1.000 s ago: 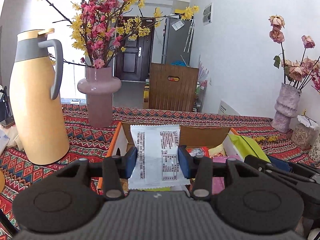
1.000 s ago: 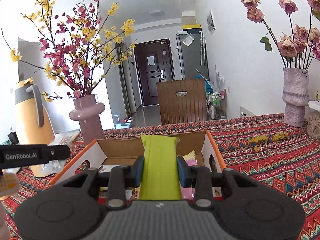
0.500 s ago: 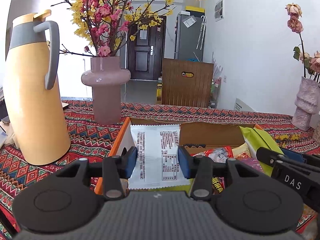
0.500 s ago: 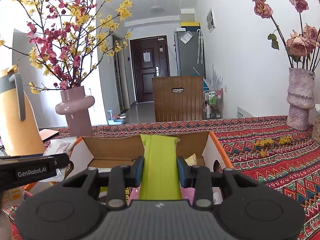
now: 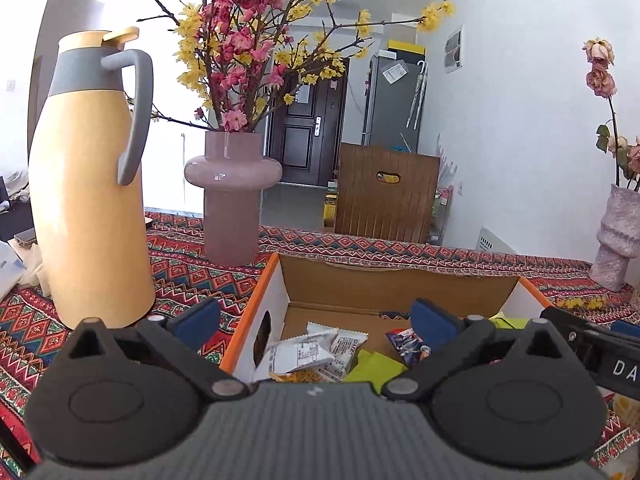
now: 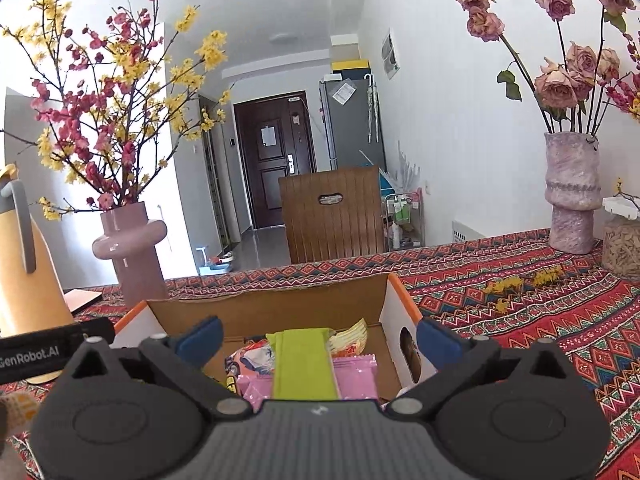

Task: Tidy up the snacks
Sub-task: 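Open both grippers to drop the green bar and white packet into the box, then withdraw both grippers from the box back over the snack pile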

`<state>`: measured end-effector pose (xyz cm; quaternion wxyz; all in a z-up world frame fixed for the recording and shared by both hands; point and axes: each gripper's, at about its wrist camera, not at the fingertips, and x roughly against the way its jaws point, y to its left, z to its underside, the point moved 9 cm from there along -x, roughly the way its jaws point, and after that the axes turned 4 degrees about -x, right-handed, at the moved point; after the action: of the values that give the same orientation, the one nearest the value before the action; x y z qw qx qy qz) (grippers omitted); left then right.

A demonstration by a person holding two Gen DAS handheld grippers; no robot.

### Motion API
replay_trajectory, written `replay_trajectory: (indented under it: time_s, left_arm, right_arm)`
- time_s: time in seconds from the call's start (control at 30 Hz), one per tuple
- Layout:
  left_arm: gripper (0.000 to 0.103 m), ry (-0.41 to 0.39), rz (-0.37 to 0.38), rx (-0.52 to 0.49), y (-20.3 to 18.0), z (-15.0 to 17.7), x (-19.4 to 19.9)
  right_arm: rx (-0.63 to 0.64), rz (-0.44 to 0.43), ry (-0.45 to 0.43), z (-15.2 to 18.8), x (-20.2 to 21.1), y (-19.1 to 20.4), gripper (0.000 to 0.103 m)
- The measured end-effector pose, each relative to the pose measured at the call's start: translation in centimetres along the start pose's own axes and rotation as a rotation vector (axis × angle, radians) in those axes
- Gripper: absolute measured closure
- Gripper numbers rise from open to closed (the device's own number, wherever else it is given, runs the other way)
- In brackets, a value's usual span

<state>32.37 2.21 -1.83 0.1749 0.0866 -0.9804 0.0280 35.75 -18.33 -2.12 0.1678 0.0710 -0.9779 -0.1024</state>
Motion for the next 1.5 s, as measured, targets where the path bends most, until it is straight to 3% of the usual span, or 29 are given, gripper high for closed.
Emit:
replay_trajectory:
  time_s: [0.43,0.73,1.2,1.5]
  left_arm:
    - [0.000,0.006,0.010,0.014,0.0,-0.8,1.1]
    - [0.000,-0.007,0.042,0.011,0.6,-1.8,4.1]
    - [0.000,0.051,0.002,0.015,5.3,0.8,6.6]
    - [0.000,0.092,-0.021,0.012,7.7,2.5,7.3]
  right_arm:
    - [-0.007,-0.001,0.014,-0.4,0.1,0.0,0.000]
    - [0.022,-0.023,-0.018,-1.6,3.6,0.7,0.000]
    - [0.051,0.024,0.086,3.1,7.0,-2.1,0.000]
    - [0.043,0.028,0.121,5.8,7.1,-3.4,0.000]
